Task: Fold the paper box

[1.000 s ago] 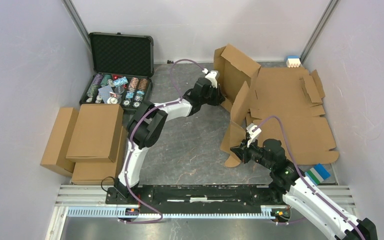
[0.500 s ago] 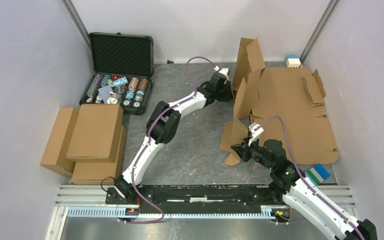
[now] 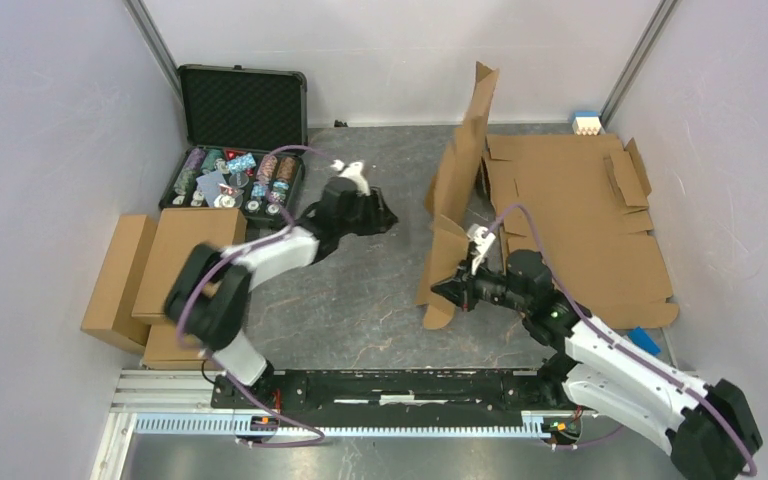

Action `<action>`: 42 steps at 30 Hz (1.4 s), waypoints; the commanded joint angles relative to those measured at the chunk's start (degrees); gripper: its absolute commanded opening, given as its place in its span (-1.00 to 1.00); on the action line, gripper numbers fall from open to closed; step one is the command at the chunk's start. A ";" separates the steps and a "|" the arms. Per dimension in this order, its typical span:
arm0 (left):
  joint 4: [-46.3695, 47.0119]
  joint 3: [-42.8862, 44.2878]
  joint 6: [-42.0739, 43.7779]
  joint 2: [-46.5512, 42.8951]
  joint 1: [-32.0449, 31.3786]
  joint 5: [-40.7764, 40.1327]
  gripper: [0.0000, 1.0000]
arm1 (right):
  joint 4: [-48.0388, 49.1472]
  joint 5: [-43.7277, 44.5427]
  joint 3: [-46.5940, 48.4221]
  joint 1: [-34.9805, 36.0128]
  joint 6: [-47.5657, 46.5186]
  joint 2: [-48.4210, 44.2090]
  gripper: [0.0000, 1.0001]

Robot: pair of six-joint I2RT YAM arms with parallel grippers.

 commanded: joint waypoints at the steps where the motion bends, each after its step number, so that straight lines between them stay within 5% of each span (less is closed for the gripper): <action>1: -2.70 -11.61 2.58 -23.90 1.03 -6.76 0.20 | 5.68 -10.61 13.84 5.89 1.87 5.88 -1.00; 8: -20.67 -20.49 1.75 -53.27 1.07 -15.69 0.50 | 8.68 -17.47 23.18 2.46 12.22 5.26 -1.00; 12: -28.53 -17.53 2.25 -59.19 1.05 -15.82 0.53 | 14.62 -18.43 13.38 -7.55 28.99 4.92 -1.00; 14: -30.28 -16.64 2.27 -60.09 1.05 -15.07 0.57 | 28.58 -17.88 1.56 -10.68 41.76 4.32 -0.97; 17: -30.91 -17.88 1.34 -60.52 1.06 -15.03 0.86 | 42.28 -16.49 -11.57 -11.14 52.03 3.54 -0.19; 19: -29.36 -20.56 -0.60 -60.80 1.04 -16.37 1.00 | 26.49 -12.01 -11.82 -11.73 44.06 -1.80 0.32; 21: -27.84 -24.35 -7.43 -61.80 1.11 -20.34 1.00 | -0.89 1.99 -5.66 -11.81 29.52 -9.49 0.95; 24: -19.96 -30.96 -9.72 -62.97 1.41 -17.32 1.00 | -16.86 19.11 1.43 -11.81 17.96 -17.68 0.96; 27: -18.45 -31.96 -11.12 -59.27 1.66 -17.81 1.00 | -21.59 23.46 7.31 -11.80 8.82 -16.94 0.96; 33: -21.37 -27.59 -10.55 -50.10 1.99 -19.25 1.00 | -23.38 21.80 19.94 -11.79 -3.63 -0.41 0.96; 42: -21.58 -31.41 -16.37 -51.91 1.92 -18.04 1.00 | -14.97 25.06 23.95 -11.95 -6.35 24.86 0.90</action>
